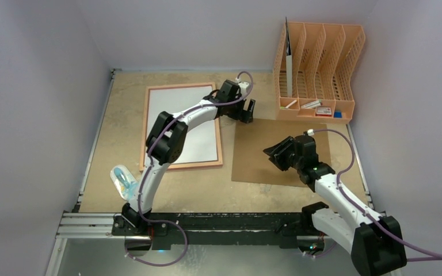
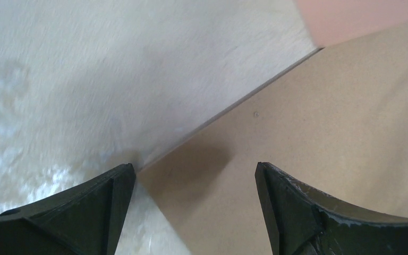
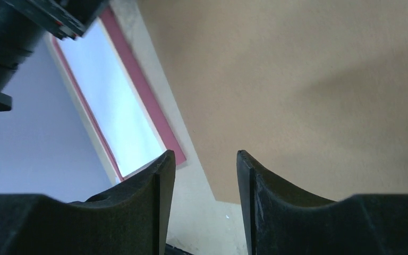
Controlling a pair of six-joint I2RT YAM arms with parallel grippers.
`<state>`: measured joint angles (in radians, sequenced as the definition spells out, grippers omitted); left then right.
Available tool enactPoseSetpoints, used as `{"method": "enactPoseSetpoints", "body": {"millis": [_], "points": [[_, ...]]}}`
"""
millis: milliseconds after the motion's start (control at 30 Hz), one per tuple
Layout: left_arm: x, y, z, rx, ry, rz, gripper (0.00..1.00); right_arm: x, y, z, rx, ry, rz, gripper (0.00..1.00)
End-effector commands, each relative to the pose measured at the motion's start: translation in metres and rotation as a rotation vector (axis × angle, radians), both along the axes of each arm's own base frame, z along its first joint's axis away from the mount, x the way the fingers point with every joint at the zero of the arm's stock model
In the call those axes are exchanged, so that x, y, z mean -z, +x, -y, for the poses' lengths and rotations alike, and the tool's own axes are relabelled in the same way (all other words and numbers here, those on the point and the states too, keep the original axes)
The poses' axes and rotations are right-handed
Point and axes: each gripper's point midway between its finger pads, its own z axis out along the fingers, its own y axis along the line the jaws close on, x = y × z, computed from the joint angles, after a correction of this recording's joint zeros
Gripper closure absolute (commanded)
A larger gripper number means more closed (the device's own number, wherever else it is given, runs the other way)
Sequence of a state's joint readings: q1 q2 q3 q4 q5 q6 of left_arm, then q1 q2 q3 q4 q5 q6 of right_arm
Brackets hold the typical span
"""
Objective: Put the photo into the frame
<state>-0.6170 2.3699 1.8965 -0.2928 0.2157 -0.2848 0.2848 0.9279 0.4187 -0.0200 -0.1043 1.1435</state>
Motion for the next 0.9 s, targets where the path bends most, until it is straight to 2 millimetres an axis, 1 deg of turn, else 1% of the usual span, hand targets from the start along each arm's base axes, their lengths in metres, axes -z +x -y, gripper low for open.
{"method": "enactPoseSetpoints", "body": {"millis": [0, 100, 300, 367, 500, 567, 633, 733, 867], "points": [[-0.017, 0.011, 0.029, 0.207, -0.076, 0.118, 0.11, 0.018, -0.016, 0.008, 0.124, 0.013, -0.145, 0.50], [-0.008, 0.004, 0.032, 0.289, -0.074, 0.104, 0.11, 0.025, -0.021, 0.008, 0.124, 0.006, -0.177, 0.48], [0.010, -0.013, 0.027, 0.390, -0.081, 0.040, 0.11, 0.042, -0.032, 0.011, 0.120, -0.029, -0.269, 0.42], [0.013, -0.020, 0.027, 0.415, -0.096, 0.012, 0.11, 0.048, -0.034, 0.011, 0.119, -0.038, -0.293, 0.39], [0.019, -0.035, 0.024, 0.482, -0.106, -0.042, 0.13, 0.059, -0.039, 0.007, 0.102, -0.029, -0.341, 0.38], [0.022, -0.041, 0.021, 0.496, -0.105, -0.064, 0.14, 0.065, -0.048, 0.008, 0.105, -0.033, -0.386, 0.37], [0.026, -0.042, 0.018, 0.494, -0.088, -0.071, 0.14, 0.068, -0.057, 0.009, 0.111, -0.033, -0.411, 0.37], [0.029, -0.043, 0.014, 0.495, -0.074, -0.078, 0.15, 0.064, -0.065, 0.011, 0.107, -0.033, -0.410, 0.36], [0.029, -0.046, 0.012, 0.503, -0.073, -0.086, 0.15, 0.064, -0.077, 0.004, 0.051, 0.005, -0.421, 0.36]]}}
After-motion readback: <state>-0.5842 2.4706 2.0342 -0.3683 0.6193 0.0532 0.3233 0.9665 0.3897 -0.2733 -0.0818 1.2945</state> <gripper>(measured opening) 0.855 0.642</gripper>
